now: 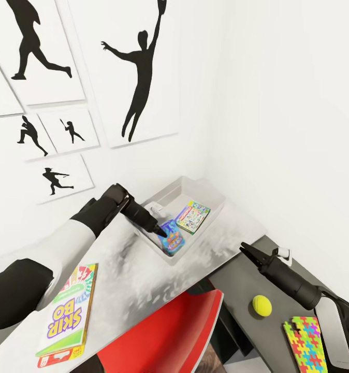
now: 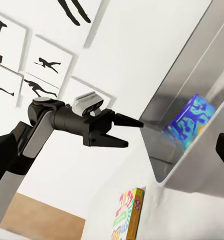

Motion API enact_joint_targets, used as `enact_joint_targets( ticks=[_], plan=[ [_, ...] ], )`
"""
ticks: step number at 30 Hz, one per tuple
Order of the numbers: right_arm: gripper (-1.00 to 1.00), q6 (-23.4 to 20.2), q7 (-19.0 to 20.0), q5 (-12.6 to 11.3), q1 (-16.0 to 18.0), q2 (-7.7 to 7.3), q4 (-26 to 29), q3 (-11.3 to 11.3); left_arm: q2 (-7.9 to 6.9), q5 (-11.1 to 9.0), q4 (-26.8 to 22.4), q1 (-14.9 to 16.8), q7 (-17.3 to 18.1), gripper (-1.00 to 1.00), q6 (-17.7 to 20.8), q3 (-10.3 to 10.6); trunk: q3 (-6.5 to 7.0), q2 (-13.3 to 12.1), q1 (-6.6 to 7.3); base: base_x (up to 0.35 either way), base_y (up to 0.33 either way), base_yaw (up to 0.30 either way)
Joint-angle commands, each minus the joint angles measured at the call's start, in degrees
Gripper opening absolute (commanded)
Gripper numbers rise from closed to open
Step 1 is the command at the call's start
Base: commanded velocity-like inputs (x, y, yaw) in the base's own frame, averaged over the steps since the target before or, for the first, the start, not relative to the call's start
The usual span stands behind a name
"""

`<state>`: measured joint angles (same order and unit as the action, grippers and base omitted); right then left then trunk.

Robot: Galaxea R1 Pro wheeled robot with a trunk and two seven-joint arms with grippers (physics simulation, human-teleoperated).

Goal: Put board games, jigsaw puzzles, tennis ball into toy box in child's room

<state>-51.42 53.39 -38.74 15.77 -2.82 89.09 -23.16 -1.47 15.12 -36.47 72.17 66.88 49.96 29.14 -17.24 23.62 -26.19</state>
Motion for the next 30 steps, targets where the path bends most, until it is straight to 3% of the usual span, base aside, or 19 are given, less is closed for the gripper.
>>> enact_joint_targets(
  ticks=[1, 15, 19, 21, 24, 27, 30],
  plan=[
    [1.0, -0.26, 0.13, -0.02, 0.05, 0.0, 0.0, -0.05, -0.02, 0.45, -0.09, 0.08, 0.45, 1.0, 0.38, 0.06, -0.1, 0.11, -0.03, 0.0, 0.0, 0.0],
    [1.0, -0.26, 0.13, 0.0, 0.05, 0.01, 0.03, -0.05, -0.61, 0.64, -0.37, 0.38, 0.47, 1.0, 0.14, 0.05, -0.1, 0.11, -0.03, 0.0, 0.0, 0.0],
    [1.0, -0.26, 0.13, 0.05, 0.05, -0.03, 0.03, -0.05, -1.1, 0.52, -1.94, 1.06, 0.63, 1.0, 0.21, -1.79, -0.09, 0.11, -0.03, 0.0, 0.0, 0.0],
    [1.0, -0.26, 0.21, 0.06, 0.05, -0.02, 0.03, -0.1, -3.12, 0.3, -6.06, 1.23, 1.48, 1.0, 0.63, -5.7, 0.0, 0.11, -0.03, 0.0, 0.0, -0.029],
    [1.0, -0.26, 0.27, 0.01, 0.05, -0.05, 0.03, -0.12, -5.13, 0.29, -9.98, 1.28, 4.78, 1.0, 1.7, -9.3, 0.21, 0.11, -0.03, 0.0, 0.0, -0.059],
    [1.0, -0.26, 0.29, 0.0, 0.05, -0.01, 0.03, -0.13, -9.14, 0.29, -14.28, 1.27, 13.07, 1.0, 3.3, -13.79, 0.46, 0.11, -0.03, 0.0, 0.0, -0.071],
    [1.0, -0.26, 0.3, -0.01, 0.01, -0.02, 0.03, -0.13, -12.2, 0.27, -16.99, 1.09, 18.71, 1.0, 3.95, -16.79, 0.72, 0.11, -0.03, 0.0, 0.0, -0.059]
  ],
)
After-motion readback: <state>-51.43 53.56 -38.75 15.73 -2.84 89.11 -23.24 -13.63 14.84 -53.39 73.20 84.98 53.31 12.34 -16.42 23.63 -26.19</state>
